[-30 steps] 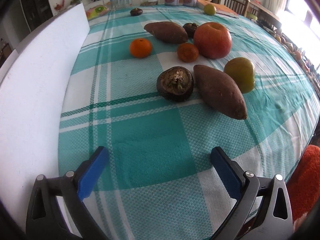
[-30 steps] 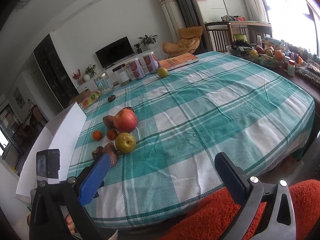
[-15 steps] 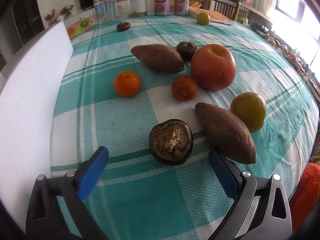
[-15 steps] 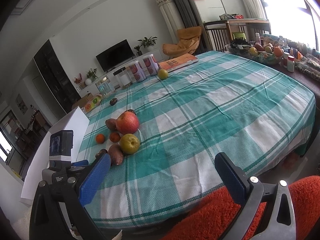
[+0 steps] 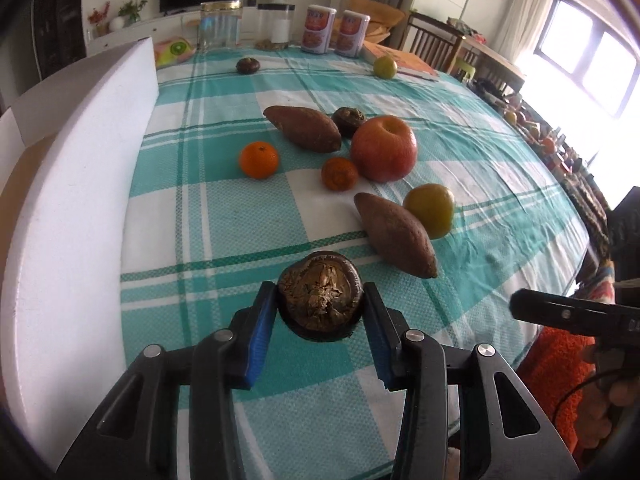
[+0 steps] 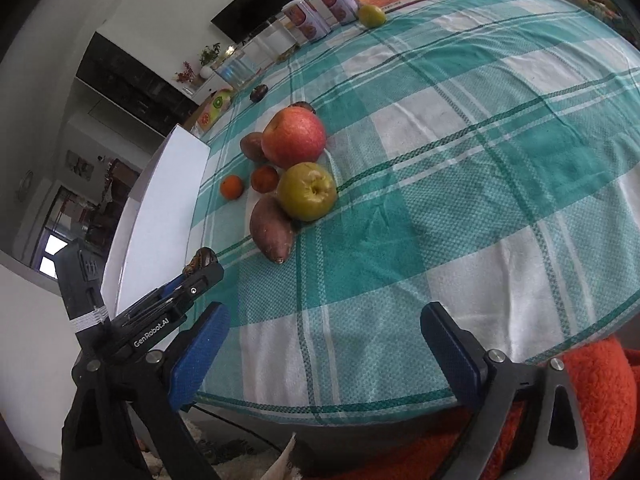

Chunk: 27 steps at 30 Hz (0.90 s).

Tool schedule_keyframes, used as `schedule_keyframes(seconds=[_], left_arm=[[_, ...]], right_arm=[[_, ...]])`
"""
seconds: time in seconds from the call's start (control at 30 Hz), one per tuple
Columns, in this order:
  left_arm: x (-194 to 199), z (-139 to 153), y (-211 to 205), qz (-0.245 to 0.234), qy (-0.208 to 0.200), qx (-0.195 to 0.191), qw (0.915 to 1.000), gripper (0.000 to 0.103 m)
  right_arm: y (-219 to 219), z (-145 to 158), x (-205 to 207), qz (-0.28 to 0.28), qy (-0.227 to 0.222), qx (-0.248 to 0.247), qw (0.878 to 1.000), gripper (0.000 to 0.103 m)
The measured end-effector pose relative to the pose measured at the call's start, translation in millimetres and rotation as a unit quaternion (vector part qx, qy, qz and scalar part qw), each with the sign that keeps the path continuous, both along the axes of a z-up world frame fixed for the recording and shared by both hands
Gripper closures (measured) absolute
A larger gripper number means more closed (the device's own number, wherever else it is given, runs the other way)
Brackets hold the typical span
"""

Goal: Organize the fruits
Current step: 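Grasp the dark shriveled fruit with the left tool while the right tool grasps a sweet potato, then carry both fruits over the cardboard box and open both tools to drop them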

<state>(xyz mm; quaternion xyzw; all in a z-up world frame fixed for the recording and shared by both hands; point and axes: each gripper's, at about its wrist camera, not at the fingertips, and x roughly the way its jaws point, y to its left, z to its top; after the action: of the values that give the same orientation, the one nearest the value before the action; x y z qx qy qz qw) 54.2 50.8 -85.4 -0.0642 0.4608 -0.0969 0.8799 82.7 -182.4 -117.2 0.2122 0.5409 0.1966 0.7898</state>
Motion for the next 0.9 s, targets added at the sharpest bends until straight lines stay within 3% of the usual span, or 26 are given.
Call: schedule_keyframes(seconds=[0.3, 0.37, 0.4, 0.53, 0.6, 0.73, 0.8, 0.9], left_arm=[[-42.6, 40.8, 22.6, -0.003, -0.031, -0.019, 0.9993, 0.059], [-46.3, 44.2, 26.9, -0.004, -0.031, -0.028, 0.9991, 0.059], [-47.3, 46.3, 29.8, -0.004, -0.03, -0.034, 0.999, 0.059], [-54.1, 60.5, 43.7, 0.002, -0.036, -0.045, 0.9983, 0.059], [-56.1, 67.8, 50.6, 0.007, -0.044, -0.044, 0.9981, 0.059], [-54.0, 74.0, 63.6, 0.015, -0.041, -0.055, 0.9975, 0.059], [-58.1, 80.7, 78.9, 0.025, -0.039, -0.071, 0.9964, 0.059], [-69.8, 97.4, 119.5, 0.069, -0.054, -0.067, 0.9939, 0.059]], right_arm=[[79.5, -12.5, 68.4, 0.032, -0.003, -0.073, 0.997, 0.029], [87.1, -12.7, 70.2, 0.033, -0.008, -0.095, 0.995, 0.054], [88.4, -12.8, 69.1, 0.035, -0.006, -0.096, 0.995, 0.061], [89.7, -9.0, 46.5, 0.07, 0.029, -0.087, 0.993, 0.061], [97.5, -10.0, 36.0, 0.092, 0.039, -0.108, 0.989, 0.061], [111.8, -8.5, 37.7, 0.111, 0.02, -0.148, 0.983, 0.062], [108.7, -5.6, 37.3, 0.108, 0.018, -0.13, 0.985, 0.062], [104.8, 10.8, 28.3, 0.1, 0.024, -0.046, 0.994, 0.062]])
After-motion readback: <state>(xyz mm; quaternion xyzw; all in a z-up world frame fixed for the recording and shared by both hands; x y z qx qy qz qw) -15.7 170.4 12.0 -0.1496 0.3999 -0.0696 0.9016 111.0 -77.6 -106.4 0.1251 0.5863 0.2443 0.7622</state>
